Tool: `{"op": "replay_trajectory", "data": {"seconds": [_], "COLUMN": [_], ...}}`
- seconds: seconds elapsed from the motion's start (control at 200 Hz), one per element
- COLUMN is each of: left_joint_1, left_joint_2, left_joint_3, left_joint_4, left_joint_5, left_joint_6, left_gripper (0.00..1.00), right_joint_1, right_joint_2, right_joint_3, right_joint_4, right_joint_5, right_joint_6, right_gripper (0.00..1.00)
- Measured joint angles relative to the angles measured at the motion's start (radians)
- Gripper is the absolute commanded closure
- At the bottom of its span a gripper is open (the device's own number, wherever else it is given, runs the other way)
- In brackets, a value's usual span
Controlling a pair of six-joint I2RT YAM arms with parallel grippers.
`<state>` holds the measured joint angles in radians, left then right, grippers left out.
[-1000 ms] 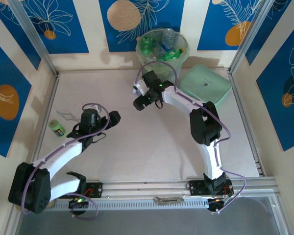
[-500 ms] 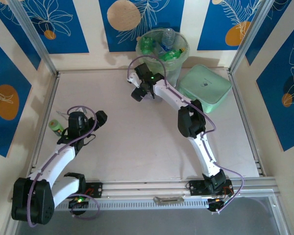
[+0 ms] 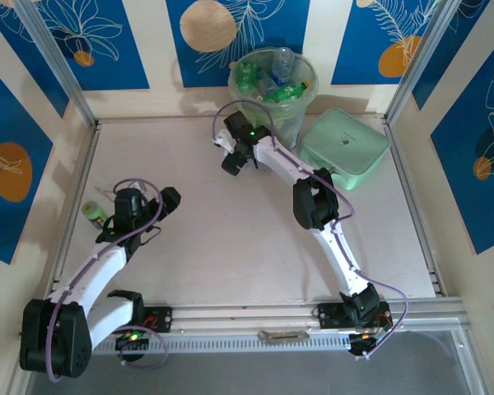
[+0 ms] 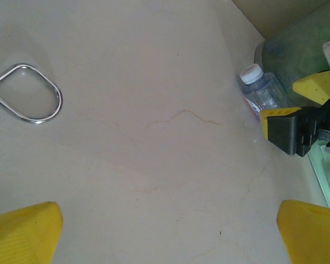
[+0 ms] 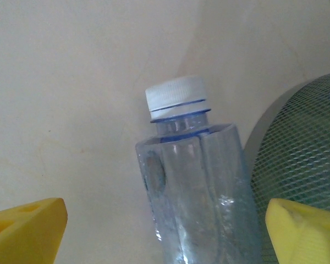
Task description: Put the plastic bottles in the bin
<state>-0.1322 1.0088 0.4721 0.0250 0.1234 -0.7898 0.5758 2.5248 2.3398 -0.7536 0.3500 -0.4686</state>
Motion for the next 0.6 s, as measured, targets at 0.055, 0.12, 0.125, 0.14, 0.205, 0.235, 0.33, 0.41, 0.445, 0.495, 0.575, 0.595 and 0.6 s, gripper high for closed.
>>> {"op": "replay_trajectory", "data": {"seconds": [0.055, 0.12, 0.125, 0.14, 0.205, 0.235, 0.33, 0.41, 0.445, 0.495, 0.575, 0.595, 0.6], "left_joint_1": [0.0, 0.0, 0.0, 0.0, 0.0, 0.0, 0.001, 0.001, 0.001, 0.001, 0.001, 0.001, 0.001], "left_joint_2": [0.0, 0.0, 0.0, 0.0, 0.0, 0.0, 0.0, 0.0, 0.0, 0.0, 0.0, 0.0, 0.0], "left_joint_3": [-0.001, -0.003, -0.003, -0.003, -0.004, -0.004, -0.004, -0.005, -0.005, -0.006, -0.006, -0.006, -0.006], "left_joint_4": [0.0, 0.0, 0.0, 0.0, 0.0, 0.0, 0.0, 0.001, 0.001, 0.001, 0.002, 0.002, 0.002], "left_joint_5": [0.0, 0.003, 0.003, 0.004, 0.006, 0.007, 0.007, 0.007, 0.007, 0.007, 0.007, 0.007, 0.007], "left_joint_6": [-0.003, -0.006, -0.006, -0.006, -0.007, -0.007, -0.01, -0.014, -0.014, -0.015, -0.017, -0.017, -0.017], "left_gripper": [0.0, 0.0, 0.0, 0.0, 0.0, 0.0, 0.0, 0.0, 0.0, 0.0, 0.0, 0.0, 0.0], "right_joint_1": [-0.002, -0.004, -0.004, -0.004, -0.005, -0.006, -0.007, -0.006, -0.006, -0.006, -0.006, -0.005, -0.005], "right_joint_2": [0.011, 0.016, 0.016, 0.016, 0.017, 0.018, 0.02, 0.02, 0.02, 0.02, 0.02, 0.02, 0.02], "right_joint_3": [0.0, 0.0, 0.0, 0.0, 0.0, 0.0, 0.0, 0.003, 0.003, 0.003, 0.003, 0.003, 0.003], "right_joint_4": [-0.005, -0.005, -0.005, -0.006, -0.016, -0.023, -0.045, -0.067, -0.077, -0.084, -0.085, -0.085, -0.085], "right_joint_5": [-0.004, -0.006, -0.007, -0.01, -0.018, -0.023, -0.05, -0.088, -0.106, -0.123, -0.127, -0.126, -0.126], "right_joint_6": [0.0, -0.003, -0.003, -0.003, -0.003, -0.002, 0.002, 0.008, 0.013, 0.016, 0.016, 0.015, 0.015], "right_gripper": [0.07, 0.08, 0.08, 0.08, 0.09, 0.09, 0.11, 0.13, 0.14, 0.14, 0.14, 0.14, 0.14]}}
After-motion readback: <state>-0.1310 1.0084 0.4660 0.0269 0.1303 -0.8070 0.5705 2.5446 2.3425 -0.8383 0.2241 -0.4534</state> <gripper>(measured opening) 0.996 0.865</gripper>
